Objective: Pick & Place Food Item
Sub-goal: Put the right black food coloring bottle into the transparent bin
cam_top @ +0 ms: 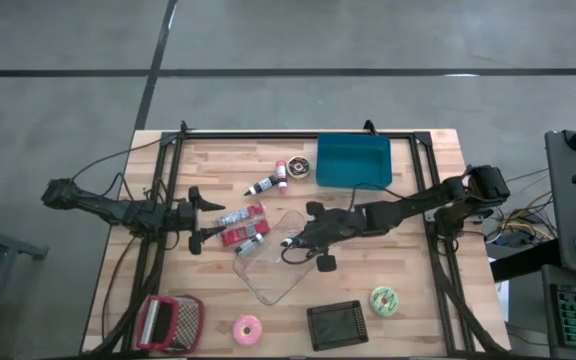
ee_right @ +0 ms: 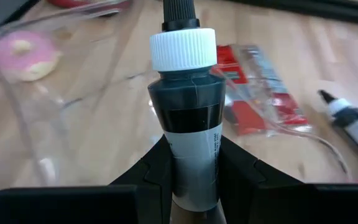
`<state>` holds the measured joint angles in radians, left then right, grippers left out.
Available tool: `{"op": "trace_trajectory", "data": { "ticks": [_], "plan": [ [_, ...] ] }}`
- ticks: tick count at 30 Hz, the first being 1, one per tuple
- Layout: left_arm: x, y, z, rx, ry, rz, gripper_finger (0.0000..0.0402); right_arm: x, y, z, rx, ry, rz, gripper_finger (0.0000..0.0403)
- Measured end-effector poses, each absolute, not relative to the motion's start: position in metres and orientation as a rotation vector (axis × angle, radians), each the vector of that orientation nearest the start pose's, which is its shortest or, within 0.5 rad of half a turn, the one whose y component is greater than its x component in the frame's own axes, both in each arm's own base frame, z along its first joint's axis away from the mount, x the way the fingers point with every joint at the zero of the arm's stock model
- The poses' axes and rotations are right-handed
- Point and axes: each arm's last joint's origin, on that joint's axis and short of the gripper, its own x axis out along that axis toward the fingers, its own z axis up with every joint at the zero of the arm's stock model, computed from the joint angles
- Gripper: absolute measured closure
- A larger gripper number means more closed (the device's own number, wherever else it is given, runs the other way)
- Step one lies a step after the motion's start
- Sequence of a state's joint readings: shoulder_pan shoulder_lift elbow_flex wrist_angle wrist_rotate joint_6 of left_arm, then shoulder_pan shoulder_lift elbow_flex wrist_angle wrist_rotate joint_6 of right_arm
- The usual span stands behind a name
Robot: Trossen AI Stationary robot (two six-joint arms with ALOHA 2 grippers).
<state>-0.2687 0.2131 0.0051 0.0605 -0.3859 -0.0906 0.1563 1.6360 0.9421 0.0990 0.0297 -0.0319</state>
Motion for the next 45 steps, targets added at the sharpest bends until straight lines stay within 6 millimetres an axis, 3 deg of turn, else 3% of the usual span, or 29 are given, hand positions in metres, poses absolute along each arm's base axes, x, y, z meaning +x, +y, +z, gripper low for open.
{"op": "trace_trajectory", "data": {
  "ticks": [9,21,25,36,45],
  "plan": [
    [0.107,-0.018,0.153,-0.042,0.136,0.123,0.0106,0.37,0.049,0.218,-0.061,0.728,0.244,0.0319],
    [0.107,-0.018,0.152,-0.037,0.152,0.124,0.0106,0.411,0.042,0.186,-0.09,1.054,0.306,0.0319],
    [0.108,-0.018,0.151,-0.035,0.159,0.124,0.0106,0.422,0.043,0.184,-0.095,1.106,0.35,0.0319],
    [0.108,-0.018,0.151,-0.034,0.16,0.124,0.0106,0.427,0.043,0.185,-0.124,1.138,0.393,0.0313],
    [0.108,-0.018,0.151,-0.034,0.161,0.125,0.0106,0.425,0.043,0.185,-0.14,1.151,0.409,0.0248]
  ]
}}
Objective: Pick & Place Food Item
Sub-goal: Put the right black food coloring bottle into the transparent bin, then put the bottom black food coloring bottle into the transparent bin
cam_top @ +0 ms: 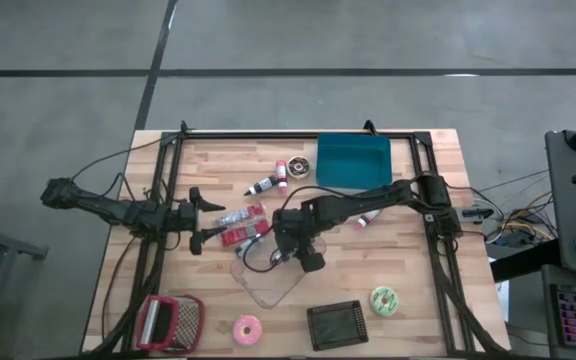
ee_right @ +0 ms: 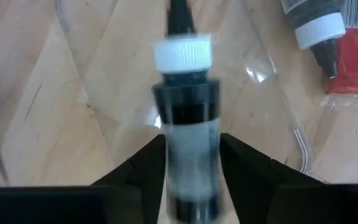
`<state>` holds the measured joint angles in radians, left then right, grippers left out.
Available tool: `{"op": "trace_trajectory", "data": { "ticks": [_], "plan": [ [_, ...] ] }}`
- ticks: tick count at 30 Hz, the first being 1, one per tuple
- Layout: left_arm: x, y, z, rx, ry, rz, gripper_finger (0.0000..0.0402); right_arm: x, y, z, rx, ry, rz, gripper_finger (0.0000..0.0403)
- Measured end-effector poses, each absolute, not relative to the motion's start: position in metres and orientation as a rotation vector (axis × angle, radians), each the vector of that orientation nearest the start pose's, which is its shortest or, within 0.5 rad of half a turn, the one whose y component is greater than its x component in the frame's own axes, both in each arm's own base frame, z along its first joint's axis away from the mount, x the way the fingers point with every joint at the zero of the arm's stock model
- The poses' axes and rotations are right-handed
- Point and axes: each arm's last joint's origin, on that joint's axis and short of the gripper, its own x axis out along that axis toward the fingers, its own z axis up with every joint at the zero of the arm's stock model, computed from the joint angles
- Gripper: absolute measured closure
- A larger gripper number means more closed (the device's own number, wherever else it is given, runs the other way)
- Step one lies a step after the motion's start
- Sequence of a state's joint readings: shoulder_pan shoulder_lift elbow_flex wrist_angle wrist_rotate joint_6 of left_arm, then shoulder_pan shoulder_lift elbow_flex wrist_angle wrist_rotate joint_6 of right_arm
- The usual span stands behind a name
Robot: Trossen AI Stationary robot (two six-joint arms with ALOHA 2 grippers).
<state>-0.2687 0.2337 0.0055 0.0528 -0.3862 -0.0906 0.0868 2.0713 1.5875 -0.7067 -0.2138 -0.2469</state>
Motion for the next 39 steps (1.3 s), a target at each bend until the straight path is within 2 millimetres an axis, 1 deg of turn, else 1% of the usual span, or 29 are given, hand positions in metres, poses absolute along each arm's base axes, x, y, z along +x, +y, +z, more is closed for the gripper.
{"op": "trace_trajectory", "data": {
  "ticks": [6,11,15,19,22,26,30,33,39],
  "plan": [
    [0.108,-0.018,0.151,-0.034,0.161,0.125,0.0106,0.426,0.043,0.186,-0.148,1.143,0.412,0.021],
    [0.108,-0.018,0.151,-0.038,0.161,0.125,0.0106,0.429,0.043,0.193,-0.159,1.119,0.385,0.0197],
    [0.108,-0.018,0.151,-0.066,0.162,0.127,0.0106,0.431,0.045,0.208,-0.162,1.041,0.375,0.0195],
    [0.109,-0.019,0.149,-0.09,0.179,0.131,0.0106,0.43,0.054,0.231,-0.184,0.911,0.385,0.0195],
    [0.109,-0.019,0.148,-0.093,0.192,0.133,0.0106,0.426,0.061,0.247,-0.201,0.801,0.396,0.0195],
    [0.11,-0.019,0.146,-0.093,0.207,0.123,0.0106,0.411,0.071,0.264,-0.218,0.637,0.41,0.0195],
    [0.112,-0.02,0.145,-0.115,0.228,0.112,0.0106,0.388,0.077,0.273,-0.205,0.498,0.404,0.0195],
    [0.115,-0.021,0.152,-0.13,0.228,0.109,0.0106,0.367,0.08,0.274,-0.22,0.454,0.334,0.0195],
    [0.127,-0.025,0.17,-0.121,0.277,0.09,0.0106,0.328,0.087,0.269,-0.253,0.445,0.168,0.0195]
  ]
}}
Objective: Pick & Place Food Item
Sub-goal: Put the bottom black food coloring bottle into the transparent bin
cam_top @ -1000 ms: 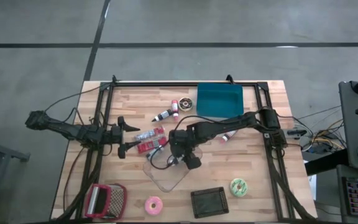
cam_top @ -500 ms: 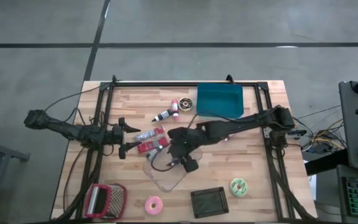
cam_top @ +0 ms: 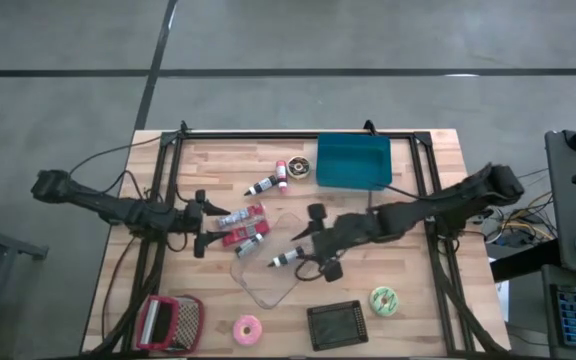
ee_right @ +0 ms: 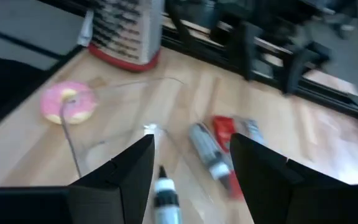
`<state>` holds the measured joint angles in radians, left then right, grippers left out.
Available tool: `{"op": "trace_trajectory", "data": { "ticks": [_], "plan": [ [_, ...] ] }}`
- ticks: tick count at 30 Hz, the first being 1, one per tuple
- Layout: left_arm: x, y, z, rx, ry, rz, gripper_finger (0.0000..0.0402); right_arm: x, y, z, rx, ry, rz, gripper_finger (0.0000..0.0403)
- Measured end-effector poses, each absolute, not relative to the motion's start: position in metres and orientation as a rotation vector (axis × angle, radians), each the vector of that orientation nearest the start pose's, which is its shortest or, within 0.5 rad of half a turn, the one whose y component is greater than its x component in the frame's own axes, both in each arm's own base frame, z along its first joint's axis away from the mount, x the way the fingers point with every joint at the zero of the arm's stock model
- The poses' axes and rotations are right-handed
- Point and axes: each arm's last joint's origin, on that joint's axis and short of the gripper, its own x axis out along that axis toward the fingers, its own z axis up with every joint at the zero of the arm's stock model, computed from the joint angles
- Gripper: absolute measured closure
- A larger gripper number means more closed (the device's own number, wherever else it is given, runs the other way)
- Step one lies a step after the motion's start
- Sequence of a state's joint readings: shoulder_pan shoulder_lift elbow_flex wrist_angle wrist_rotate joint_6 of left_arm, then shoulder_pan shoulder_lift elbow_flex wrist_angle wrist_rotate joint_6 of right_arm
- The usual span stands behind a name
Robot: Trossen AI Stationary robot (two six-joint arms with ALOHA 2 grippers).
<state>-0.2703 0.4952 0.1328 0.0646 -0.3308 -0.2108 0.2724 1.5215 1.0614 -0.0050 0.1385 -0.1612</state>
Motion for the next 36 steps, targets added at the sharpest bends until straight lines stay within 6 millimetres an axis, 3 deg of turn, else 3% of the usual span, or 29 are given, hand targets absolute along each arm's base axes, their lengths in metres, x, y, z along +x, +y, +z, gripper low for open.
{"op": "trace_trajectory", "data": {
  "ticks": [9,20,24,36],
  "plan": [
    [0.165,-0.036,0.183,-0.072,0.54,0.117,0.0106,0.287,0.099,0.252,-0.216,0.445,0.068,0.0195],
    [0.226,-0.051,0.191,-0.02,0.899,0.169,0.0106,0.264,0.111,0.242,-0.222,0.456,0.049,0.0195],
    [0.237,-0.05,0.182,-0.02,0.991,0.205,0.0106,0.261,0.116,0.242,-0.227,0.451,0.064,0.0195],
    [0.253,-0.05,0.159,-0.214,1.1,0.091,0.0106,0.258,0.119,0.24,-0.238,0.459,0.08,0.0195]
  ]
}}
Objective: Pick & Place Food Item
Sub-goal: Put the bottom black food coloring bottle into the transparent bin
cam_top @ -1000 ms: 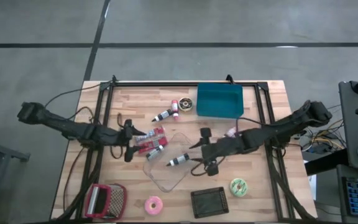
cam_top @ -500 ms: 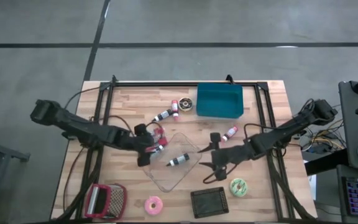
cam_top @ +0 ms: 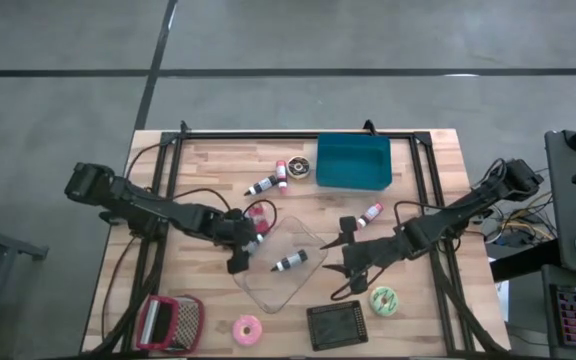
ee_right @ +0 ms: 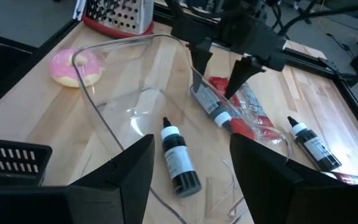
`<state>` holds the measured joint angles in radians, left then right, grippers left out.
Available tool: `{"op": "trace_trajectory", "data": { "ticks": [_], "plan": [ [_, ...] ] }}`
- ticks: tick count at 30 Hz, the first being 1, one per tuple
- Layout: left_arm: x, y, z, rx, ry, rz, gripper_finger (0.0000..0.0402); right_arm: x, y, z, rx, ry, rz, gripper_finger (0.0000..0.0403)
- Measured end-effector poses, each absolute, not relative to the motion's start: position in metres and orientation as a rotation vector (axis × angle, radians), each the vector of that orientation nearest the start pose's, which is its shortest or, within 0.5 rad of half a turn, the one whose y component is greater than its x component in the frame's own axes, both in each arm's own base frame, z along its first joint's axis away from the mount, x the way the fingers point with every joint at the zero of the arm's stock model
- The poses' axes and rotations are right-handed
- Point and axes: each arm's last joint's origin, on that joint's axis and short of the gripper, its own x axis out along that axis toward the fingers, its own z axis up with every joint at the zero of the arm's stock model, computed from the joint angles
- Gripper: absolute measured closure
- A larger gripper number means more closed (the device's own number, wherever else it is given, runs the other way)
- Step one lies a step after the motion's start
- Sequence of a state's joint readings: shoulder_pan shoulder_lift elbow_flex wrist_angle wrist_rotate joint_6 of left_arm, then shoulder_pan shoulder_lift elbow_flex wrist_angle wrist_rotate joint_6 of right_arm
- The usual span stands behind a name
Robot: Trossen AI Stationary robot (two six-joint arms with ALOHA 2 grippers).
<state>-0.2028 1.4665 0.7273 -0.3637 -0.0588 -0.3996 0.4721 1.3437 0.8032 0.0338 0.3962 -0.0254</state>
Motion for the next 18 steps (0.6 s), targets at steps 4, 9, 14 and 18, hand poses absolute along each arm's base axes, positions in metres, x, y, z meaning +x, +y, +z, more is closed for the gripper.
{"op": "trace_trajectory", "data": {
  "ticks": [4,9,14,18],
  "plan": [
    [0.255,-0.049,0.151,-0.267,1.14,0.079,0.0106,0.258,0.12,0.24,-0.239,0.46,0.082,0.0195],
    [0.258,-0.048,0.15,-0.276,1.147,0.081,0.0106,0.258,0.12,0.24,-0.243,0.459,0.085,0.0195],
    [0.258,-0.046,0.147,-0.306,1.161,0.088,0.0106,0.258,0.12,0.24,-0.248,0.459,0.086,0.0195],
    [0.26,-0.047,0.144,-0.325,1.164,0.091,0.0106,0.258,0.12,0.24,-0.251,0.459,0.087,0.0195]
  ]
}}
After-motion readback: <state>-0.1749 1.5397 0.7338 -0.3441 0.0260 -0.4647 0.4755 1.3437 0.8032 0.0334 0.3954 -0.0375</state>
